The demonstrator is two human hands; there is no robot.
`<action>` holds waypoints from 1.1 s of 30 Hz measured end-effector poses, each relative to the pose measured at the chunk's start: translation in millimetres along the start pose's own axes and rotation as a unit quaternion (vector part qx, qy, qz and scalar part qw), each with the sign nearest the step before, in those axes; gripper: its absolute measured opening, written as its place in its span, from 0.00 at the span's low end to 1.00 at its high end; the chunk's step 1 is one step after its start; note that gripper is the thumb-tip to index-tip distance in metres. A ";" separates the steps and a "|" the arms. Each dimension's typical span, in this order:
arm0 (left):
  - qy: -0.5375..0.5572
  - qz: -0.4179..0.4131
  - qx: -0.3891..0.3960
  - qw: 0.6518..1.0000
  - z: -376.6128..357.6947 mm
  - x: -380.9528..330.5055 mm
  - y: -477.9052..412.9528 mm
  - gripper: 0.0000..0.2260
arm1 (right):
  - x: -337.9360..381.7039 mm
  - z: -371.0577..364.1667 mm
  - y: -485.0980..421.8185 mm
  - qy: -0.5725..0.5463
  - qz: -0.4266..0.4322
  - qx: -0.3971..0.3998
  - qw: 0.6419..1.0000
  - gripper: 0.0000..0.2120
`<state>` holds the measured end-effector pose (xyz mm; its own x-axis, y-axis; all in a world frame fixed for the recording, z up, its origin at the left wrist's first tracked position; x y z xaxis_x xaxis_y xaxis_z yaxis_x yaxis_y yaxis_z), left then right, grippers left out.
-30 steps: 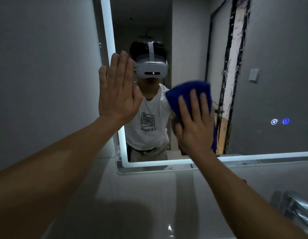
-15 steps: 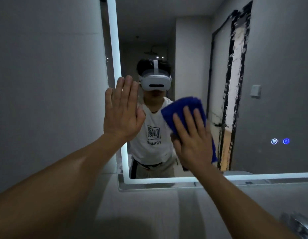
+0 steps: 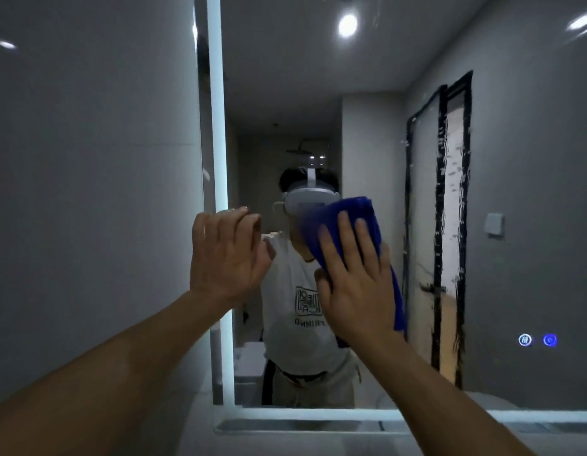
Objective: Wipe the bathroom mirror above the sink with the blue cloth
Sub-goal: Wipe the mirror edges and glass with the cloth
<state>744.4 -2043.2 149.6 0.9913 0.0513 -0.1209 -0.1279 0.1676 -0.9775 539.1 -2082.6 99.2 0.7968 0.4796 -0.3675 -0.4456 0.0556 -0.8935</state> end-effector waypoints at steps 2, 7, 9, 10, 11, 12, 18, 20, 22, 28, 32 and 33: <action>0.034 -0.015 -0.040 0.999 4.8 -8.6 -23.5 0.18 | -10.6 8.2 -30.8 0.006 -0.016 -0.006 1.000 0.34; 0.039 -0.020 -0.073 0.996 11.2 -32.8 -101.3 0.26 | -56.0 44.5 -158.7 -0.005 -0.071 -0.013 0.997 0.34; 0.022 -0.010 -0.066 0.998 14.4 -36.9 -125.6 0.28 | -68.2 55.8 -189.2 0.001 -0.078 -0.015 0.997 0.33; 0.014 -0.007 -0.065 0.998 14.5 -38.4 -136.3 0.29 | -71.5 56.6 -196.7 0.004 -0.079 -0.020 0.997 0.33; 0.007 -0.003 -0.062 0.998 13.7 -37.9 -142.8 0.30 | -70.8 55.5 -196.6 0.001 -0.076 -0.024 0.997 0.33; 0.006 0.001 -0.054 0.999 12.4 -36.4 -146.5 0.31 | -66.5 52.9 -189.6 0.000 -0.068 -0.028 0.997 0.33; 0.051 -0.006 -0.042 0.998 3.0 -30.9 -153.5 0.30 | -68.7 35.8 -151.3 0.040 0.070 -0.024 0.996 0.32; 0.059 -0.007 -0.049 0.997 2.3 -30.2 -153.9 0.30 | -93.2 52.5 -185.6 0.036 0.027 -0.004 0.999 0.31; 0.058 -0.012 -0.055 0.997 2.2 -29.9 -152.6 0.30 | -116.2 75.4 -226.0 0.011 -0.046 -0.019 0.999 0.32; 0.044 -0.003 -0.046 0.998 2.4 -29.2 -154.1 0.31 | -86.0 72.5 -228.7 0.015 -0.051 -0.031 0.998 0.32; 0.049 0.001 -0.048 0.998 2.1 -29.5 -154.4 0.31 | -91.0 63.4 -194.5 0.019 0.072 0.026 0.997 0.31; 0.050 0.002 -0.051 0.997 1.8 -29.8 -154.7 0.31 | -104.1 67.4 -196.5 0.038 0.090 0.024 0.995 0.31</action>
<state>734.6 -2068.9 304.8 0.9895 -0.0480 -0.1365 -0.1332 0.0660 -0.9889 516.1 -2084.3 330.5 0.7298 0.4189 -0.5403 -0.6014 0.0177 -0.7987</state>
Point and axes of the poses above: each hand's wrist, its own y-axis away from the middle knuckle, its own z-axis out of the back of the hand, x = y × z, the point moved 1 cm from there along -y, towards the middle knuckle, and after that the axes turned 15 degrees about z, right-handed, at the moved point
